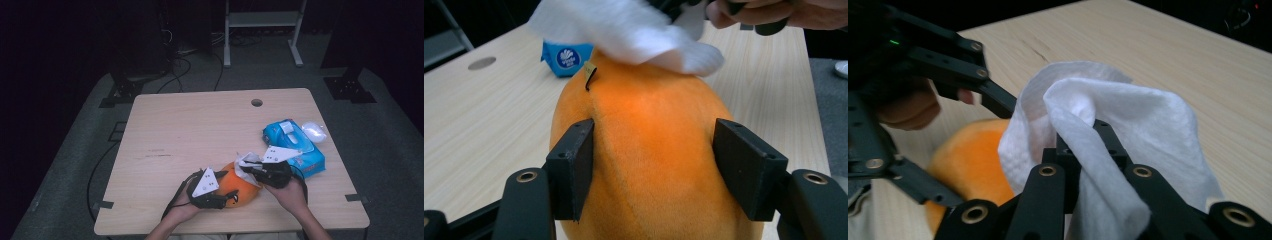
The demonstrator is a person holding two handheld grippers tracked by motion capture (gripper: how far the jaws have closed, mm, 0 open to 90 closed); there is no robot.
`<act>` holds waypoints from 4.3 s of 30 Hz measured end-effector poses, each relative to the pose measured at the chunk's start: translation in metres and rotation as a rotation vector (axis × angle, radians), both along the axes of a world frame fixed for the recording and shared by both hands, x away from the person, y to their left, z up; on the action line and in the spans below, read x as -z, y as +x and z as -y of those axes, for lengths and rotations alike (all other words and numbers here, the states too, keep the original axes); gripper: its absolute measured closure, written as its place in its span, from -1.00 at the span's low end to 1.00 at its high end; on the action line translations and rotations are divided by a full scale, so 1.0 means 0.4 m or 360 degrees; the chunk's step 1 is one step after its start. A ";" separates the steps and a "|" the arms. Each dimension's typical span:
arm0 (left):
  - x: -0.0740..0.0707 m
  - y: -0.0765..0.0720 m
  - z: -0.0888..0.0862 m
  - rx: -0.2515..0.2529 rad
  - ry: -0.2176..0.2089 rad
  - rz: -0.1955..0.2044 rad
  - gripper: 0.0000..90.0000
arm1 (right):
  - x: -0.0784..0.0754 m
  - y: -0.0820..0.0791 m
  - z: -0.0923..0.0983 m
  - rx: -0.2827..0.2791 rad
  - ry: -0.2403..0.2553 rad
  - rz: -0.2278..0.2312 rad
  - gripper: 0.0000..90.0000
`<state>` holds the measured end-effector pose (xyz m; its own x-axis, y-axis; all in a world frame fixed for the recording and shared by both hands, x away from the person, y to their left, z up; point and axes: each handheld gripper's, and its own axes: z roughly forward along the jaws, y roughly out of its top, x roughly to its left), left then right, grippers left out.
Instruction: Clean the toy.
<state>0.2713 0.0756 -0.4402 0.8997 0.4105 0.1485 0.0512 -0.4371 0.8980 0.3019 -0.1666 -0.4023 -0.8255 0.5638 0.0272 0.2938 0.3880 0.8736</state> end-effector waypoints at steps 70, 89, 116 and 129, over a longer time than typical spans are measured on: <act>-0.013 0.022 -0.034 -0.0076 0.0108 0.0134 -0.05 | 0.001 0.013 0.045 0.0164 -0.0012 0.0004 0.86; -0.015 0.018 -0.023 -0.0080 0.0090 0.0147 -0.26 | -0.025 -0.022 -0.004 -0.0007 -0.0021 0.0036 0.85; -0.008 0.009 -0.001 -0.0091 0.0059 0.0142 -0.22 | -0.031 -0.023 0.014 0.0000 -0.0028 0.0088 0.86; -0.002 0.012 -0.006 -0.0092 0.0063 0.0113 -0.21 | -0.036 -0.027 0.002 0.0004 -0.0082 0.0134 0.85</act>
<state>0.2761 0.0779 -0.4392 0.8613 0.4538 0.2284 0.0139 -0.4704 0.8824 0.2912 -0.1676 -0.3878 -0.8222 0.5648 -0.0711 0.2214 0.4324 0.8741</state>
